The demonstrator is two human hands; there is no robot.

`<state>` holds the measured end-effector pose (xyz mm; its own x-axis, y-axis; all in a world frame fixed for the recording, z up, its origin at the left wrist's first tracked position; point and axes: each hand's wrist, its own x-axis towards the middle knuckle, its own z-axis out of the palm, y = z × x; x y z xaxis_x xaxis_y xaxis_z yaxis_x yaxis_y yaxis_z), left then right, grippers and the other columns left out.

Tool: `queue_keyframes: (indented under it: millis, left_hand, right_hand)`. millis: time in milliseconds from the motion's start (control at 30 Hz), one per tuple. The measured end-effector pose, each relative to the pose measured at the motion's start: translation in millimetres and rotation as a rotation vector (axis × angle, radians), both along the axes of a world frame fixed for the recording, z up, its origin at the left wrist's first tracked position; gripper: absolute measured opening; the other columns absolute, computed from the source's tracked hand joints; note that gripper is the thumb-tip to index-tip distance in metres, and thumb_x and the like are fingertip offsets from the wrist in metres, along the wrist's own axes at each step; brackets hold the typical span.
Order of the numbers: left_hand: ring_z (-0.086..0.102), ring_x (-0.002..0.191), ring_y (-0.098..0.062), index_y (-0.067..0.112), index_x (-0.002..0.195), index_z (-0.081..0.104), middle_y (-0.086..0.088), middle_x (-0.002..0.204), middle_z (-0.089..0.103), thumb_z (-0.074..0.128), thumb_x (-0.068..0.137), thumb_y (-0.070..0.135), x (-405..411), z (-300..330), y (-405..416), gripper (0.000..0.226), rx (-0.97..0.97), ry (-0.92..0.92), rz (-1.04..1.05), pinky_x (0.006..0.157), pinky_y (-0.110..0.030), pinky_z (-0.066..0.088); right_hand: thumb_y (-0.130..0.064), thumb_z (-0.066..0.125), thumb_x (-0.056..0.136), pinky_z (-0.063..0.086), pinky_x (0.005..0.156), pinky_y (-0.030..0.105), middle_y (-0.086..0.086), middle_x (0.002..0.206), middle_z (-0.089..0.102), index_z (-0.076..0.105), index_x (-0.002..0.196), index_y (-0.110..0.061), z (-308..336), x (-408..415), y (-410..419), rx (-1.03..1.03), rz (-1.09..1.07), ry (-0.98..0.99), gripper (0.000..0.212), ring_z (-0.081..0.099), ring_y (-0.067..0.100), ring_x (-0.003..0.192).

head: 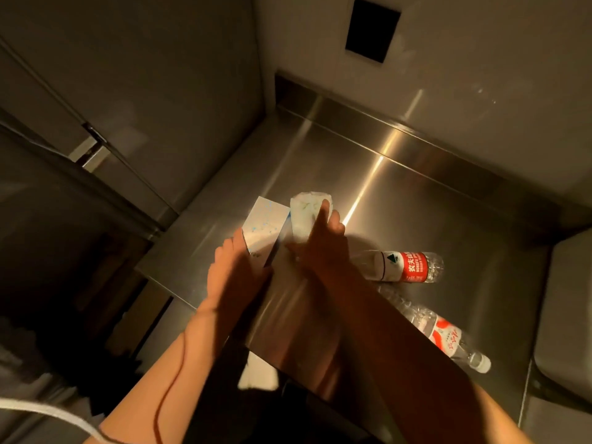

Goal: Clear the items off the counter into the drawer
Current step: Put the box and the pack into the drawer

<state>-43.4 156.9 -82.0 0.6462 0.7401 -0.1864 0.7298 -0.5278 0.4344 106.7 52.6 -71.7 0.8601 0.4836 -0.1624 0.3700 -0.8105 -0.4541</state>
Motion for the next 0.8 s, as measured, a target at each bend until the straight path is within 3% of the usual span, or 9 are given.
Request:
queue_keyframes:
  millis: [133, 367, 467, 700, 767, 800]
  left_hand:
    - [0.059, 0.099, -0.032, 0.025, 0.118, 0.045, -0.006, 0.107, 0.061, 0.082, 0.066, 0.050, -1, -4, 3, 0.068, -0.059, -0.009, 0.071, 0.075, -0.043, 0.055]
    - [0.055, 0.099, -0.027, 0.025, 0.116, 0.048, -0.002, 0.105, 0.058, 0.079, 0.065, 0.044, -13, -6, 14, 0.062, -0.077, 0.009, 0.105, 0.078, -0.043, 0.056]
    - [0.054, 0.099, -0.027, 0.025, 0.117, 0.046, -0.002, 0.106, 0.057, 0.078, 0.062, 0.047, -23, -5, 19, 0.067, -0.053, 0.008, 0.116, 0.074, -0.038, 0.050]
    - [0.045, 0.085, -0.013, 0.035, 0.112, 0.044, 0.007, 0.100, 0.049, 0.073, 0.059, 0.061, -38, 27, 30, 0.066, -0.003, -0.063, 0.127, 0.062, -0.031, 0.041]
    - [0.043, 0.083, -0.011, 0.036, 0.114, 0.044, 0.009, 0.102, 0.046, 0.076, 0.059, 0.059, -37, 40, 29, 0.067, -0.006, -0.097, 0.142, 0.060, -0.027, 0.039]
    - [0.044, 0.087, -0.012, 0.035, 0.119, 0.044, 0.007, 0.106, 0.046, 0.078, 0.060, 0.056, -37, 46, 27, 0.071, -0.004, -0.116, 0.133, 0.062, -0.028, 0.041]
  right_hand:
    - [-0.066, 0.074, 0.069, 0.050, 0.087, 0.047, 0.013, 0.136, 0.042, 0.011, 0.155, -0.018, -14, -4, 10, -0.022, -0.037, -0.006, 0.117, 0.054, 0.035, 0.111]
    - [-0.043, 0.080, 0.066, 0.048, 0.090, 0.053, 0.009, 0.135, 0.040, 0.001, 0.156, -0.030, -18, -8, 14, -0.071, -0.021, 0.047, 0.120, 0.048, 0.036, 0.117]
    - [-0.034, 0.080, 0.066, 0.051, 0.086, 0.048, 0.010, 0.123, 0.049, 0.009, 0.156, -0.026, -9, -9, 13, -0.033, 0.025, -0.006, 0.116, 0.054, 0.034, 0.107]
    - [-0.023, 0.066, 0.066, 0.047, 0.058, 0.038, 0.016, 0.098, 0.058, 0.045, 0.148, -0.001, 5, -21, -1, 0.181, 0.097, -0.373, 0.087, 0.053, 0.033, 0.077]
    - [-0.025, 0.066, 0.065, 0.047, 0.061, 0.039, 0.015, 0.100, 0.058, 0.043, 0.149, -0.002, 15, -20, -9, 0.221, 0.098, -0.417, 0.090, 0.054, 0.032, 0.080]
    - [-0.029, 0.071, 0.063, 0.050, 0.069, 0.039, 0.013, 0.109, 0.058, 0.035, 0.154, -0.010, 25, -15, -13, 0.180, 0.110, -0.330, 0.099, 0.056, 0.031, 0.089]
